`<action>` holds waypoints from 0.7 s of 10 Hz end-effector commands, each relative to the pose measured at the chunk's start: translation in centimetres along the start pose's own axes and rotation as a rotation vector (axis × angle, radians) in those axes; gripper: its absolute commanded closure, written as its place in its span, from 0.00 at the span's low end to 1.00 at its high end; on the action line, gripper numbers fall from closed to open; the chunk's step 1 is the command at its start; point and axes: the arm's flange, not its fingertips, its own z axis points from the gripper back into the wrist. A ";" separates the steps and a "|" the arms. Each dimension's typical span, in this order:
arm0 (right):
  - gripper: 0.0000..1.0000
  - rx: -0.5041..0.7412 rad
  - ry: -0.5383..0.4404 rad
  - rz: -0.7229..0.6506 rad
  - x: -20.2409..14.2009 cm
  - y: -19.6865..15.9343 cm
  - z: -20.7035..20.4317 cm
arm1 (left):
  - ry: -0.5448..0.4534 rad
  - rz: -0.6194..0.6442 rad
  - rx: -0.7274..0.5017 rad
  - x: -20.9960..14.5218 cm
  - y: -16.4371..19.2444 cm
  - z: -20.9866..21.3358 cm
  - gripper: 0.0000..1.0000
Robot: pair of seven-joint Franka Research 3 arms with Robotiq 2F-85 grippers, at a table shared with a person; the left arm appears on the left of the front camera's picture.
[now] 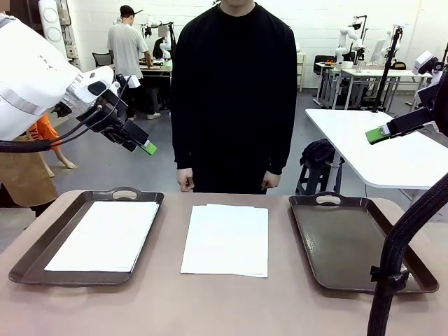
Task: Sort the A4 documents.
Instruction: Receive the A4 Paper.
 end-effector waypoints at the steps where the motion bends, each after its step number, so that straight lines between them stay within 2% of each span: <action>1: 0.00 0.007 -0.006 0.002 0.0 0.1 0.0 | -0.013 0.014 -0.032 -0.9 0.9 -0.4 0.00; 7: 0.00 0.007 -0.006 0.002 0.0 0.1 0.0 | -0.022 0.037 -0.056 -1.3 1.7 0.2 0.00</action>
